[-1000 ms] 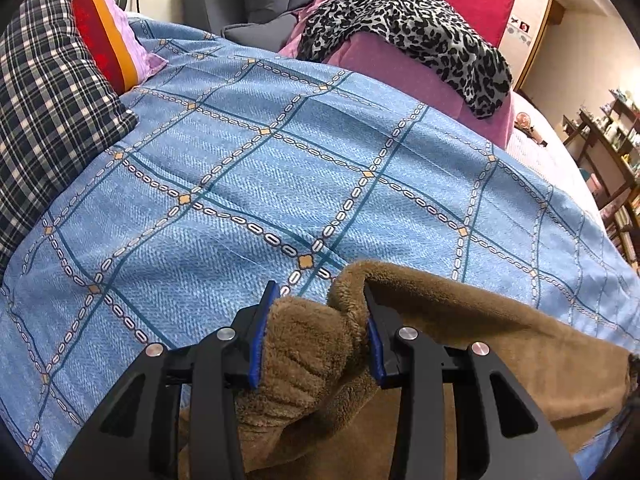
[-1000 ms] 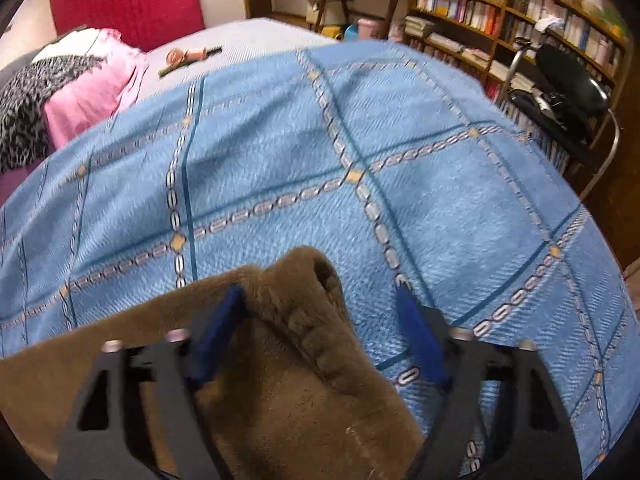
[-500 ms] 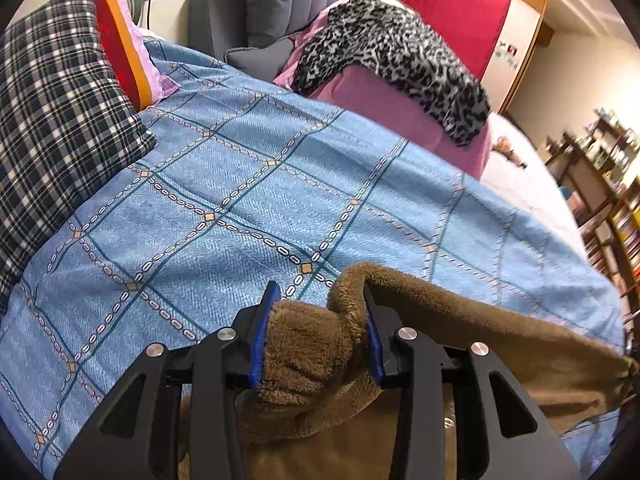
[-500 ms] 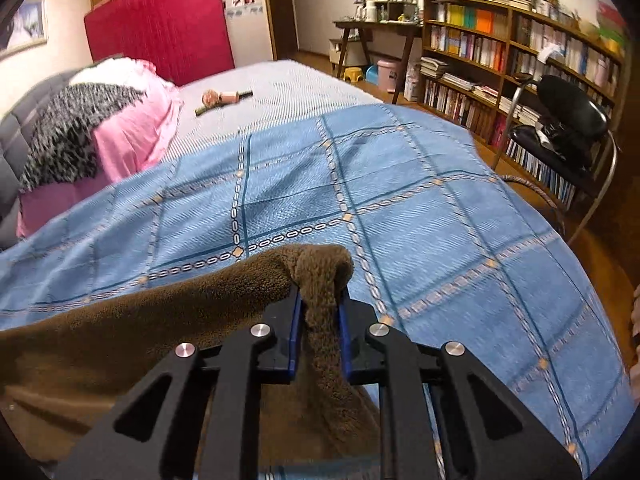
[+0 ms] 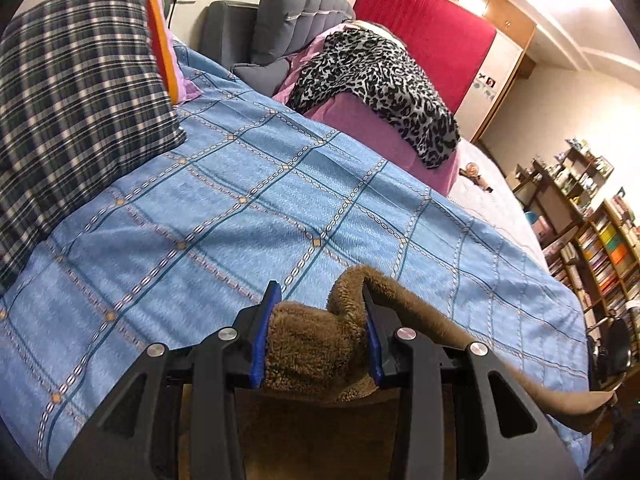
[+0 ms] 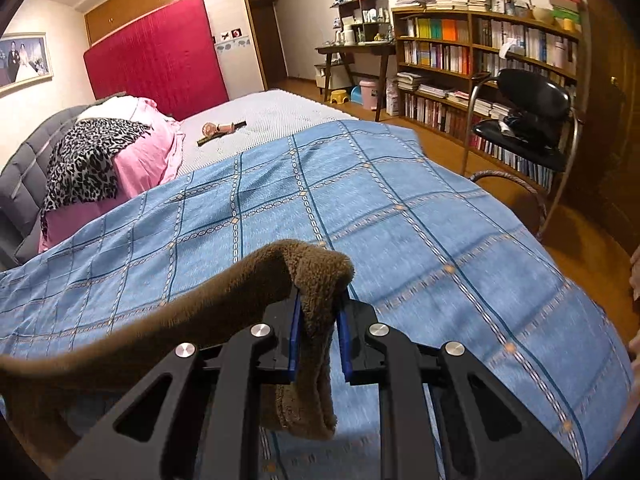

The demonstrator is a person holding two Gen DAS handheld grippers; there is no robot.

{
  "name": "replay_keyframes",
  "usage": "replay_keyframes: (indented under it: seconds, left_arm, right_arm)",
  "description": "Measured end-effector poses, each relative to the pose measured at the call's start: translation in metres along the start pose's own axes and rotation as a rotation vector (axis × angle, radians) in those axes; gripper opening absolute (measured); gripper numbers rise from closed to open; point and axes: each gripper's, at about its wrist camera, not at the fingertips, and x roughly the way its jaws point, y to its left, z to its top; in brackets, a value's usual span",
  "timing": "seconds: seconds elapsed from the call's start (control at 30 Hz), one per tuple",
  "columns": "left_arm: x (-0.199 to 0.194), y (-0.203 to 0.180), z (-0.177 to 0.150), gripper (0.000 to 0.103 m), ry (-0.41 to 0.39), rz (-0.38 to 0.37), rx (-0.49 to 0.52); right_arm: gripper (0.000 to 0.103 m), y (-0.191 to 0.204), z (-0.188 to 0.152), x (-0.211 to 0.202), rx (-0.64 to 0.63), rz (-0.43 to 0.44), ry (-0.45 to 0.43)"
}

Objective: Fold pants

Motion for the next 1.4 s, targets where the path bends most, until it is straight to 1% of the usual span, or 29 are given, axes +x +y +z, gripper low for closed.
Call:
replay_keyframes:
  seconds: [0.07, 0.2, 0.37, 0.5, 0.63, 0.8, 0.87, 0.9, 0.93, 0.97, 1.0, 1.03, 1.07, 1.1, 1.17, 1.3, 1.4]
  left_arm:
    - [-0.016, 0.006, -0.011, 0.037, -0.011, -0.012, 0.002]
    - [-0.042, 0.021, -0.033, 0.037, -0.018, -0.031, -0.018]
    - [-0.066, 0.046, -0.065, 0.037, -0.018, -0.040, -0.042]
    - [-0.079, 0.073, -0.087, 0.037, -0.004, -0.052, -0.099]
    - [-0.086, 0.088, -0.099, 0.037, 0.007, -0.040, -0.127]
    - [-0.094, 0.093, -0.115, 0.038, 0.010, -0.022, -0.083]
    - [-0.091, 0.095, -0.122, 0.043, 0.025, 0.013, -0.059]
    - [-0.089, 0.096, -0.127, 0.045, 0.034, 0.043, -0.039]
    - [-0.087, 0.097, -0.130, 0.052, 0.042, 0.077, -0.019]
    - [-0.084, 0.098, -0.132, 0.058, 0.047, 0.102, -0.005]
    - [-0.083, 0.101, -0.135, 0.062, 0.049, 0.120, 0.006]
    - [-0.083, 0.105, -0.137, 0.069, 0.054, 0.137, 0.009]
    - [-0.081, 0.109, -0.138, 0.075, 0.060, 0.154, 0.008]
    - [-0.081, 0.112, -0.139, 0.077, 0.067, 0.171, 0.007]
    - [-0.078, 0.117, -0.141, 0.083, 0.093, 0.210, 0.014]
    - [-0.080, 0.116, -0.147, 0.083, 0.118, 0.256, 0.080]
    - [-0.086, 0.110, -0.151, 0.083, 0.118, 0.298, 0.171]
  right_arm:
    - [0.015, -0.005, -0.012, -0.017, 0.003, 0.006, -0.009]
    - [0.015, -0.025, -0.046, -0.053, 0.070, 0.045, -0.006]
    - [0.015, -0.040, -0.090, -0.090, 0.100, 0.041, -0.007]
    - [0.015, -0.054, -0.123, -0.114, 0.142, 0.051, -0.004]
    - [0.015, -0.058, -0.149, -0.136, 0.122, 0.049, -0.005]
    - [0.015, -0.060, -0.185, -0.152, 0.080, 0.046, 0.036]
    - [0.018, -0.064, -0.198, -0.153, 0.073, 0.046, 0.065]
    - [0.023, -0.065, -0.205, -0.153, 0.069, 0.030, 0.075]
    - [0.031, -0.067, -0.209, -0.154, 0.068, 0.019, 0.080]
    - [0.034, -0.068, -0.214, -0.154, 0.066, 0.009, 0.085]
    - [0.040, -0.069, -0.220, -0.156, 0.064, 0.006, 0.090]
    - [0.046, -0.071, -0.223, -0.157, 0.062, 0.003, 0.093]
    - [0.049, -0.072, -0.224, -0.158, 0.061, -0.001, 0.094]
    - [0.053, -0.074, -0.227, -0.161, 0.061, -0.010, 0.099]
    - [0.054, -0.077, -0.228, -0.162, 0.068, -0.015, 0.113]
    - [0.055, -0.081, -0.234, -0.171, 0.096, 0.009, 0.135]
    - [0.055, -0.080, -0.235, -0.177, 0.085, 0.014, 0.136]
